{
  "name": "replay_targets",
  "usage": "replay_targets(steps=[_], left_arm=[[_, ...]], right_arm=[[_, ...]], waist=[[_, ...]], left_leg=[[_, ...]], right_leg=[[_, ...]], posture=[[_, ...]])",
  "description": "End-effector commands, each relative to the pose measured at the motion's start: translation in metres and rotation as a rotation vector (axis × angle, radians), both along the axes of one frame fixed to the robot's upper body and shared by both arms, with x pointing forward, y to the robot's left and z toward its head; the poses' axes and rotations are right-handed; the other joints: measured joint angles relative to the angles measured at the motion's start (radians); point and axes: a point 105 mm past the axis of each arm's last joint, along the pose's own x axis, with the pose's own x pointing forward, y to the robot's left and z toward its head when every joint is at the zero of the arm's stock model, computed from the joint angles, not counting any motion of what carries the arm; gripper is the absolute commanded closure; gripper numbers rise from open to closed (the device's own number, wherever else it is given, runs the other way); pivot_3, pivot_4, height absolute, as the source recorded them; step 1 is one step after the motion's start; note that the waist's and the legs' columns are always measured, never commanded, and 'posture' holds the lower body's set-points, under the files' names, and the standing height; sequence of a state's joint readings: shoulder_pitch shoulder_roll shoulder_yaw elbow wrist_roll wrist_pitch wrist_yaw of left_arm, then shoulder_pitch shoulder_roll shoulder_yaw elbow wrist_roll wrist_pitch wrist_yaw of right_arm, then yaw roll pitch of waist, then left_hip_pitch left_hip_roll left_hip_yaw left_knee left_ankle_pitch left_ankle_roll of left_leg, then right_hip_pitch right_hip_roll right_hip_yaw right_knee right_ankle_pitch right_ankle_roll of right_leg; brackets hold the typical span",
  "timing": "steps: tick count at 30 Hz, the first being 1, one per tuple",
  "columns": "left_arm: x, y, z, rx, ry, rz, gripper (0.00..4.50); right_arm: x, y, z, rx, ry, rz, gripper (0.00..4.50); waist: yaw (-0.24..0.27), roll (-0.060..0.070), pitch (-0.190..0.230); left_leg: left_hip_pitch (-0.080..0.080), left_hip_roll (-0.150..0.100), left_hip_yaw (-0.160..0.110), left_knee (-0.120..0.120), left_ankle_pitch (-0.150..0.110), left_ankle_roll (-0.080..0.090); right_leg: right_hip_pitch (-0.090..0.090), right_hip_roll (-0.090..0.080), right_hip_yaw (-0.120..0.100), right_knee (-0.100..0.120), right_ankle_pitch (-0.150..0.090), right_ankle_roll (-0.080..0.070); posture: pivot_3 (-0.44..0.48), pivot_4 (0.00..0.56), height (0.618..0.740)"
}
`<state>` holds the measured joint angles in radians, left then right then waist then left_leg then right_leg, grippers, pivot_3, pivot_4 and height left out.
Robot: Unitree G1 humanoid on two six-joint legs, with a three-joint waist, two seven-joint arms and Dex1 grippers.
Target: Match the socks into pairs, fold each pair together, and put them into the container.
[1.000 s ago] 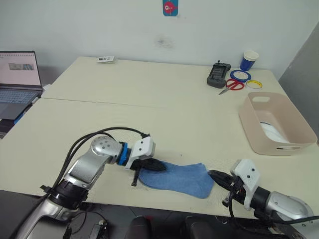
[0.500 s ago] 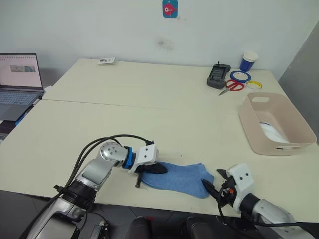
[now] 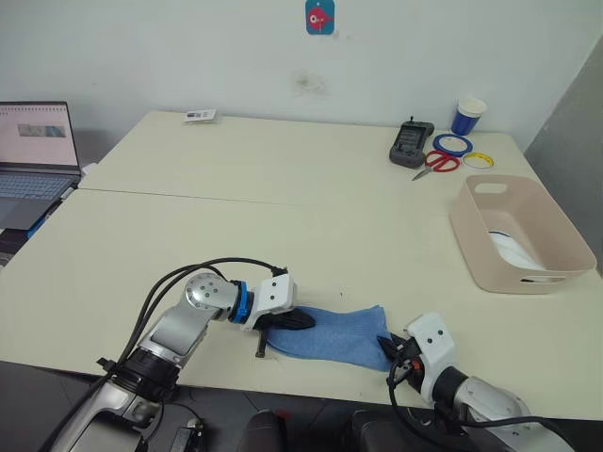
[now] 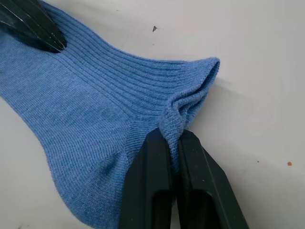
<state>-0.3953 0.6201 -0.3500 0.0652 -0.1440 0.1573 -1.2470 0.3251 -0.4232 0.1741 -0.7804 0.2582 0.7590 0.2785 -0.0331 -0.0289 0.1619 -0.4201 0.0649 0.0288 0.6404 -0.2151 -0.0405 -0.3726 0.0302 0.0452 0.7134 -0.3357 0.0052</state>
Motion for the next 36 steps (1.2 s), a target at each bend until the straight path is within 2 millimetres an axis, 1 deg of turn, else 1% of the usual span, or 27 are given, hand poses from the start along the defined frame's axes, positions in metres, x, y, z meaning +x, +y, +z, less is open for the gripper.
replay_targets(steps=[1, 3, 5, 8, 11, 14, 17, 19, 21, 23, 25, 29, 32, 36], left_arm=[[0.0, -0.008, -0.001, -0.021, 0.027, 0.028, 4.5], [0.0, -0.014, -0.004, -0.025, 0.038, 0.03, 4.5], [0.001, -0.017, -0.013, 0.002, 0.028, 0.019, 4.5], [0.003, -0.026, -0.02, 0.011, 0.017, 0.012, 4.5], [0.007, -0.04, -0.014, -0.035, 0.009, 0.012, 4.5], [0.004, -0.047, -0.005, -0.063, 0.004, -0.01, 4.5], [0.001, -0.051, 0.004, -0.081, -0.013, -0.038, 4.5], [-0.001, -0.056, 0.011, -0.107, 0.0, -0.036, 4.5], [-0.002, -0.058, 0.013, -0.112, 0.009, -0.035, 4.5], [-0.003, -0.065, 0.017, -0.124, 0.006, -0.05, 4.5], [-0.005, -0.069, 0.017, -0.125, 0.024, -0.063, 4.5], [-0.007, -0.068, 0.008, -0.068, 0.023, -0.1, 4.5], [0.001, -0.068, 0.005, -0.057, 0.02, -0.076, 4.5], [0.008, -0.064, 0.0, -0.027, 0.023, -0.054, 4.5]], right_arm=[[0.008, -0.023, 0.014, -0.021, -0.046, -0.048, 4.45], [0.011, -0.032, 0.024, 0.018, -0.053, -0.072, 4.45], [0.011, -0.034, 0.033, 0.062, -0.044, -0.049, 4.45], [0.007, -0.025, 0.048, 0.12, -0.028, 0.026, 4.45], [0.001, -0.011, 0.059, 0.152, -0.003, 0.12, 4.45], [-0.001, -0.007, 0.061, 0.161, 0.022, 0.139, 4.45], [0.001, -0.007, 0.06, 0.152, 0.032, 0.126, 4.45], [0.002, -0.01, 0.057, 0.129, 0.037, 0.114, 4.45], [0.003, -0.013, 0.056, 0.118, 0.038, 0.102, 4.45], [0.008, -0.026, 0.056, 0.104, 0.037, 0.062, 4.45], [0.01, -0.034, 0.057, 0.088, 0.036, 0.045, 4.45], [0.014, -0.039, 0.062, 0.088, 0.026, 0.045, 4.45], [0.013, -0.034, 0.067, 0.102, 0.02, 0.079, 4.45], [0.006, -0.014, 0.069, 0.139, 0.038, 0.159, 4.45]], waist=[[0.002, 0.0, 0.0], [0.003, 0.0, 0.0], [0.004, 0.0, 0.0], [0.006, 0.0, 0.0], [0.006, 0.0, 0.0], [0.005, 0.0, 0.0], [0.004, 0.0, 0.0], [0.003, 0.0, 0.0], [0.003, -0.001, 0.0], [0.003, 0.0, 0.0], [0.003, -0.001, 0.0], [0.003, -0.001, 0.001], [0.0, -0.001, 0.001], [0.0, -0.001, 0.001]], left_leg=[[0.0, 0.0, 0.0, 0.0, 0.0, 0.0], [-0.001, -0.001, 0.001, 0.0, 0.0, 0.0], [-0.002, -0.001, 0.0, 0.0, 0.0, 0.0], [-0.002, -0.002, 0.0, 0.0, 0.0, 0.0], [-0.002, -0.002, 0.0, 0.0, 0.0, 0.0], [-0.002, -0.002, 0.0, 0.0, 0.0, 0.001], [-0.003, -0.002, -0.001, 0.0, 0.0, 0.001], [-0.003, -0.002, -0.001, 0.0, 0.0, 0.001], [-0.003, -0.002, 0.0, 0.0, 0.0, 0.001], [-0.004, -0.002, -0.001, 0.0, 0.0, 0.001], [-0.004, -0.002, -0.001, 0.0, 0.0, 0.001], [-0.004, -0.002, -0.001, 0.0, 0.0, 0.001], [-0.004, -0.002, -0.001, 0.0, 0.0, 0.001], [-0.004, -0.002, -0.001, 0.0, 0.0, 0.001]], right_leg=[[0.0, 0.0, 0.0, 0.0, 0.0, 0.0], [0.0, -0.001, 0.0, 0.0, 0.0, 0.0], [0.0, -0.001, -0.001, -0.001, 0.0, 0.0], [0.0, -0.001, -0.001, -0.001, 0.0, 0.0], [0.001, -0.001, -0.001, -0.001, 0.0, 0.0], [0.0, 0.0, -0.001, -0.002, 0.0, 0.0], [0.0, 0.0, -0.001, -0.002, 0.0, 0.0], [0.0, 0.0, -0.001, -0.002, 0.0, 0.0], [-0.001, 0.0, -0.001, -0.002, 0.0, 0.0], [-0.001, 0.0, -0.001, -0.002, 0.0, 0.0], [-0.001, 0.001, -0.001, -0.002, 0.0, 0.0], [-0.001, 0.002, -0.001, -0.002, 0.0, 0.0], [-0.001, 0.002, -0.001, -0.002, 0.0, 0.0], [-0.001, 0.002, -0.001, -0.002, 0.0, 0.0]], posture=[[0.0, 0.15, 0.725], [0.0, 0.15, 0.725], [0.0, 0.15, 0.725], [0.0, 0.15, 0.725], [0.0, 0.15, 0.725], [0.0, 0.15, 0.725], [0.0, 0.15, 0.725], [0.0, 0.15, 0.725], [0.0, 0.15, 0.725], [0.0, 0.15, 0.725], [0.0, 0.15, 0.725], [0.0, 0.15, 0.725], [0.0, 0.15, 0.725], [0.0, 0.15, 0.725]])
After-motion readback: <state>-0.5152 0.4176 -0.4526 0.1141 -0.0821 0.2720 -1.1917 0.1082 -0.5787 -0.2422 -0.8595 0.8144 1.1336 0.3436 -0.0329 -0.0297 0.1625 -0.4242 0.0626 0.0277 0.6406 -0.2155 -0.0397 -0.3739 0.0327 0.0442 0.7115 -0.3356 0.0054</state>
